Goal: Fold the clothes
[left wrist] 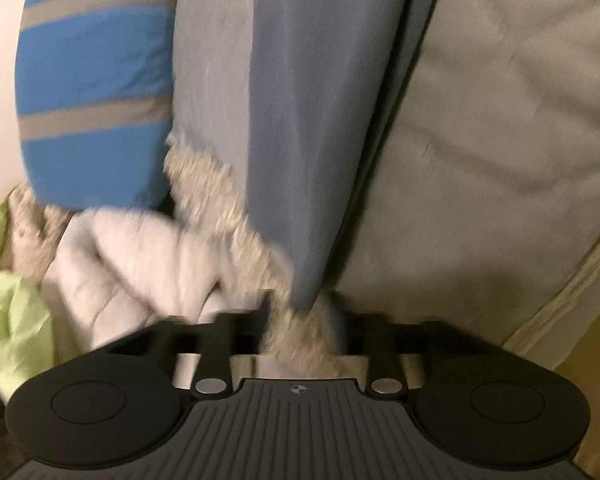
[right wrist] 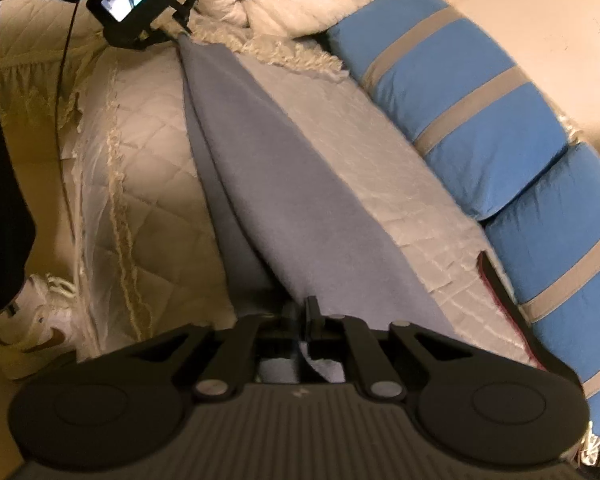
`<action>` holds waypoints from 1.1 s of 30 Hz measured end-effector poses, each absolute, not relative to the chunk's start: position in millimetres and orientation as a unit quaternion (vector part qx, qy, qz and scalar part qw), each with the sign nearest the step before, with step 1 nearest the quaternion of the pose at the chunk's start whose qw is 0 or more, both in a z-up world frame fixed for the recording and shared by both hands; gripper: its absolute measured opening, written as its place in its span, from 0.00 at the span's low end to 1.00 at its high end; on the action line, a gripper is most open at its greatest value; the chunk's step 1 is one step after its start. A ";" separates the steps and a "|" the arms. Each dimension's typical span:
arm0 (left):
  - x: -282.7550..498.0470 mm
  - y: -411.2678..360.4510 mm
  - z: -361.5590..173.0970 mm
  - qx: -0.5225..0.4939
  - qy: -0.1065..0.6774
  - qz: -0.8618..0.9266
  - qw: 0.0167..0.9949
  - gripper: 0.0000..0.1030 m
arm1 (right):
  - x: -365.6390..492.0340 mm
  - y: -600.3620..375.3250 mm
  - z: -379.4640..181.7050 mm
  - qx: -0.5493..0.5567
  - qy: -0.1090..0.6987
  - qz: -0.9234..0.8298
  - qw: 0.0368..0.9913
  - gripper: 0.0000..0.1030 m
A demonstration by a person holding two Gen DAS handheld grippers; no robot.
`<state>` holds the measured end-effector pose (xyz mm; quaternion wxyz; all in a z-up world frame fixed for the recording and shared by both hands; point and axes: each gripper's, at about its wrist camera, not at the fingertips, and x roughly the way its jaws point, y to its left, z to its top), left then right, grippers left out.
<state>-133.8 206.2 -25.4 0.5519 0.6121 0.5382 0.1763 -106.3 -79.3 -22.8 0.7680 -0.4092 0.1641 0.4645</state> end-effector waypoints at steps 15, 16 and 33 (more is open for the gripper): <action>-124.3 36.1 55.2 0.558 0.284 0.039 0.779 0.60 | -136.4 -76.3 -46.1 -0.498 0.065 0.402 0.766 0.73; -127.4 21.8 54.1 0.551 0.271 0.005 0.789 0.60 | -136.2 -77.1 -46.9 -0.498 0.065 0.400 0.767 0.74; -113.5 -35.3 9.1 0.549 0.263 -0.142 0.781 0.02 | -125.7 -88.2 -46.1 -0.482 0.084 0.374 0.788 0.81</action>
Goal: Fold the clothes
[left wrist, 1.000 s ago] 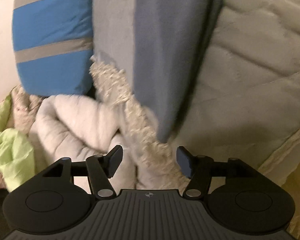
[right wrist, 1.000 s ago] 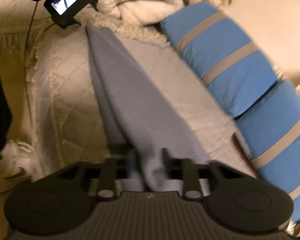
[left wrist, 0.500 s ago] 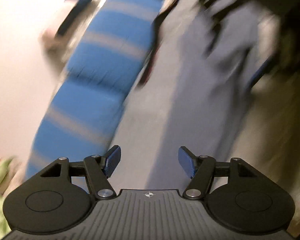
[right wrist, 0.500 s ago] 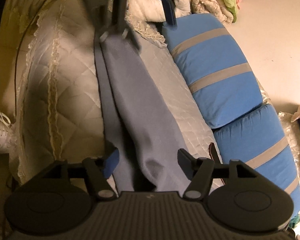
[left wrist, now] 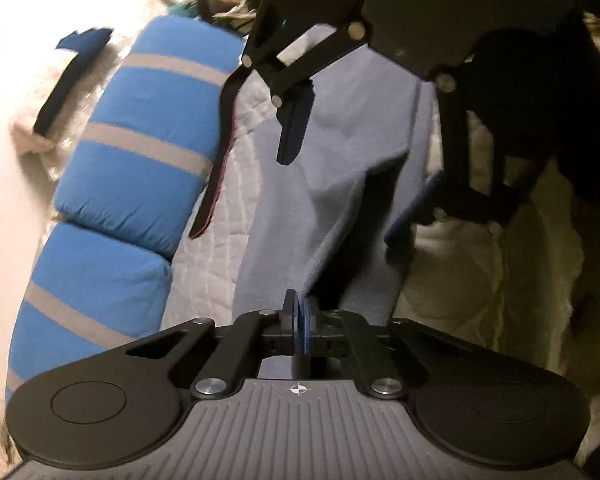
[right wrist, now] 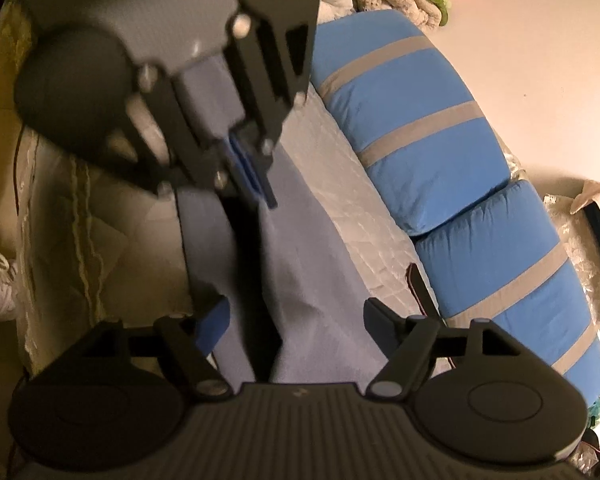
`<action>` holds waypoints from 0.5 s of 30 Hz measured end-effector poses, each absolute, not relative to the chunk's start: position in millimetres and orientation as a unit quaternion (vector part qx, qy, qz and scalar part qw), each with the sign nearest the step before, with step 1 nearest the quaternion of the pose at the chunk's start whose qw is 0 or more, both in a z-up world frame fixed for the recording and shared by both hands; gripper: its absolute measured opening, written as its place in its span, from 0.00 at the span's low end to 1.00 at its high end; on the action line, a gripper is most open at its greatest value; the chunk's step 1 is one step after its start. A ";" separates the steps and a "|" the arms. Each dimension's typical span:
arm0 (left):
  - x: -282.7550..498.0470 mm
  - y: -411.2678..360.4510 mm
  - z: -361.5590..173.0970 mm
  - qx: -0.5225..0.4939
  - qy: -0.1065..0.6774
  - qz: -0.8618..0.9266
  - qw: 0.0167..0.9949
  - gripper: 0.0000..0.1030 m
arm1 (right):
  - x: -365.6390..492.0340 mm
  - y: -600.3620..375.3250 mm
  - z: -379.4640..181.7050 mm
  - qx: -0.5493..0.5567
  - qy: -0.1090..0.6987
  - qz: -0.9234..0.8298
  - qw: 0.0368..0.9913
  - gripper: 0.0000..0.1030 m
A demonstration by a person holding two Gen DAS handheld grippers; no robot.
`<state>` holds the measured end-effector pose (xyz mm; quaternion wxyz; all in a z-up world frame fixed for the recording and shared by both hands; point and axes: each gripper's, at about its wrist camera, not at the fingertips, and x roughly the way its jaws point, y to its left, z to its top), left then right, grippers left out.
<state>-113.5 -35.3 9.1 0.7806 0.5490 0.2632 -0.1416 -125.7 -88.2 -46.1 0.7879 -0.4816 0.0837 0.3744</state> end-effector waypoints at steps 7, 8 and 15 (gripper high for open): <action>-119.0 -30.7 21.8 0.502 0.273 -0.139 0.809 0.02 | -127.8 -99.5 -52.8 -0.514 0.079 0.350 0.779 0.78; -119.2 -30.0 22.8 0.497 0.275 -0.140 0.811 0.02 | -128.6 -100.7 -53.9 -0.522 0.075 0.344 0.777 0.75; -123.5 -31.3 25.4 0.484 0.302 -0.166 0.804 0.03 | -126.0 -109.2 -62.6 -0.570 0.096 0.324 0.749 0.21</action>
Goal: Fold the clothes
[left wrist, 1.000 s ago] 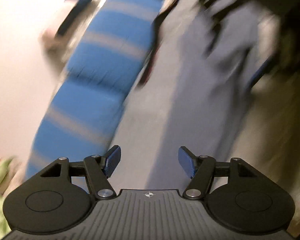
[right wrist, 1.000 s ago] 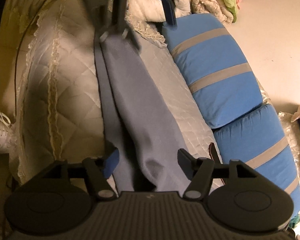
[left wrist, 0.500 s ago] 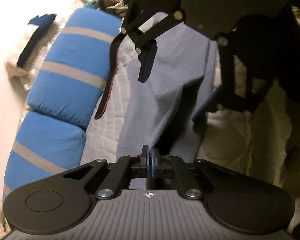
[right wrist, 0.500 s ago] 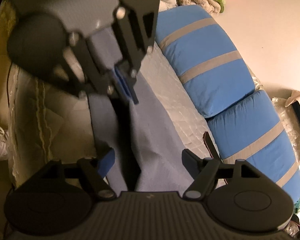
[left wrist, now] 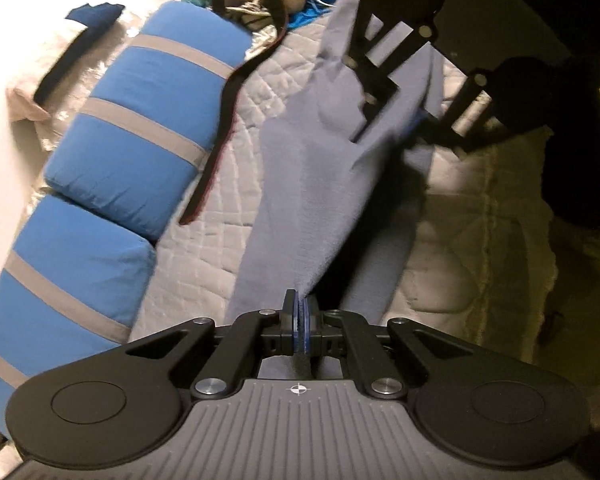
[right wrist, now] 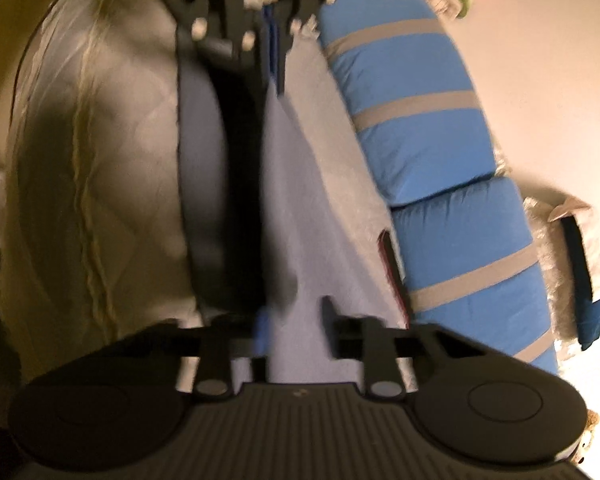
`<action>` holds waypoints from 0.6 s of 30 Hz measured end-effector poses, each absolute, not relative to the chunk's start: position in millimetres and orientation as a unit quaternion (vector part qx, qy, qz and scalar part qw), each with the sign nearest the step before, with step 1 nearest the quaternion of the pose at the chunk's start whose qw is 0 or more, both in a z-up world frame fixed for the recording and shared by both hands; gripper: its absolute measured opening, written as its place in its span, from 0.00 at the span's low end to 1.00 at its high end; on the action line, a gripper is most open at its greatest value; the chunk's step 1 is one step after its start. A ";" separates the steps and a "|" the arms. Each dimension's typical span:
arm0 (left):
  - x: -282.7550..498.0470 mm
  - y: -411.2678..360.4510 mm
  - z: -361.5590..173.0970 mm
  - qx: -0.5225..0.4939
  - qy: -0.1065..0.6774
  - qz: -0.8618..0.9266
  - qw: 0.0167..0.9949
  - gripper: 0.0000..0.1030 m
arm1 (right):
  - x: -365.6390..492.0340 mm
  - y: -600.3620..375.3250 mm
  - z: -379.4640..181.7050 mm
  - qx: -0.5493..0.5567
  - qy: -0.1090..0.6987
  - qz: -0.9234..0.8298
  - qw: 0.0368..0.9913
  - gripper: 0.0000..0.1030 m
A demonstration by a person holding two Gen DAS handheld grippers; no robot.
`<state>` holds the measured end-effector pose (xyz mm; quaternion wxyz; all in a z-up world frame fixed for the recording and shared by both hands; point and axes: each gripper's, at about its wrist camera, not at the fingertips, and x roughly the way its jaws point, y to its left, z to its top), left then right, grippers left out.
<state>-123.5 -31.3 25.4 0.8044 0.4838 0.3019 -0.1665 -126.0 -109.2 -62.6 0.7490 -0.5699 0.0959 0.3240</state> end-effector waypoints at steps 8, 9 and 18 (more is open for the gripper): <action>-124.3 -34.8 9.7 0.500 0.319 -0.180 0.784 0.03 | -131.5 -116.5 -53.4 -0.580 0.129 0.336 0.731 0.02; -124.5 -35.9 7.4 0.504 0.320 -0.181 0.782 0.03 | -132.2 -117.0 -53.7 -0.581 0.133 0.337 0.729 0.02; -119.0 -26.4 0.7 0.473 0.368 -0.218 0.770 0.31 | -132.1 -112.4 -58.8 -0.572 0.146 0.348 0.728 0.54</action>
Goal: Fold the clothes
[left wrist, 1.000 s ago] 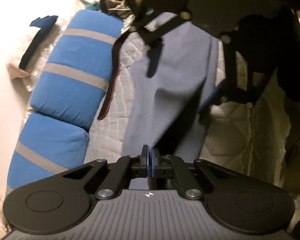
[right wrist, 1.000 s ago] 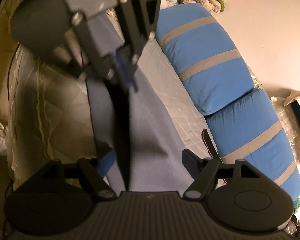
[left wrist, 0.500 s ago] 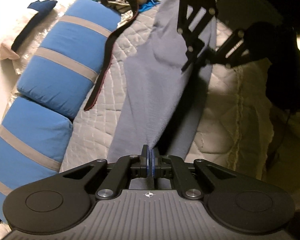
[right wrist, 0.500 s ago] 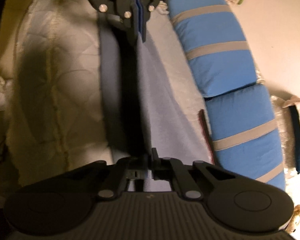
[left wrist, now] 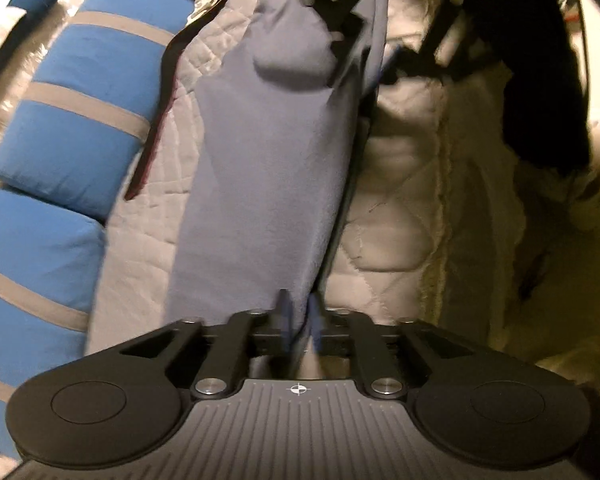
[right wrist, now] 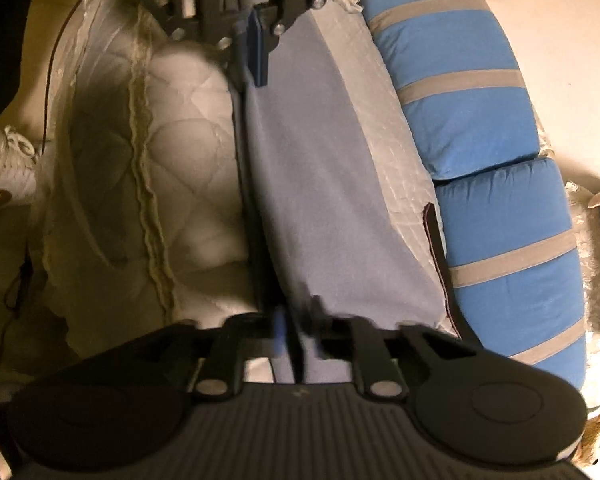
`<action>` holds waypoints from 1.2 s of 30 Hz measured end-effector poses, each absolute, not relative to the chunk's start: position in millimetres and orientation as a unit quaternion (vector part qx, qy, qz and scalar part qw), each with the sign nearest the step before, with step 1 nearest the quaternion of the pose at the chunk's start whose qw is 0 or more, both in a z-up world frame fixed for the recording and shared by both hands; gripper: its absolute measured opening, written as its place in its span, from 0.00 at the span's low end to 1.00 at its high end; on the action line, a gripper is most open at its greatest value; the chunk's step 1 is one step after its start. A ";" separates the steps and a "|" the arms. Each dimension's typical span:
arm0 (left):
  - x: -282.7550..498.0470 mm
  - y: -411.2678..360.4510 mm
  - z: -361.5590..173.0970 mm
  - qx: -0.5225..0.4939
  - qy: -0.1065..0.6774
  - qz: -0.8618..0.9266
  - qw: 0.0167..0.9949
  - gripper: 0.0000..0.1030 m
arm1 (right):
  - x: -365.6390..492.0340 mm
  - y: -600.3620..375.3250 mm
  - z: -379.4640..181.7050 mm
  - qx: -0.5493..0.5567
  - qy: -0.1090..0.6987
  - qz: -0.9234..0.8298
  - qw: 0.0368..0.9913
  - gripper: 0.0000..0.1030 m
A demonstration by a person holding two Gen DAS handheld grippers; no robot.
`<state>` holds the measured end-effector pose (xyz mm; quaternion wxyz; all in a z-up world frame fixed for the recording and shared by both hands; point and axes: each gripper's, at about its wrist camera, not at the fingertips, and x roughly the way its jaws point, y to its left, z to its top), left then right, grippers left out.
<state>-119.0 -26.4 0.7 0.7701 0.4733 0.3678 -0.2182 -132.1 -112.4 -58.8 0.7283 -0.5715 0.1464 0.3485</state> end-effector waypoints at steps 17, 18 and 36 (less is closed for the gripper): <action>-13.4 76.2 40.9 0.107 0.358 -0.129 0.919 0.49 | -53.0 -120.7 -15.7 -0.230 0.240 0.346 0.877 0.95; -6.0 80.8 36.8 0.105 0.367 -0.128 0.915 0.49 | -51.9 -121.0 -18.8 -0.230 0.245 0.345 0.876 0.96; 32.2 110.3 3.3 0.074 0.439 -0.132 0.886 0.03 | -37.0 -121.4 -28.1 -0.214 0.265 0.358 0.869 1.00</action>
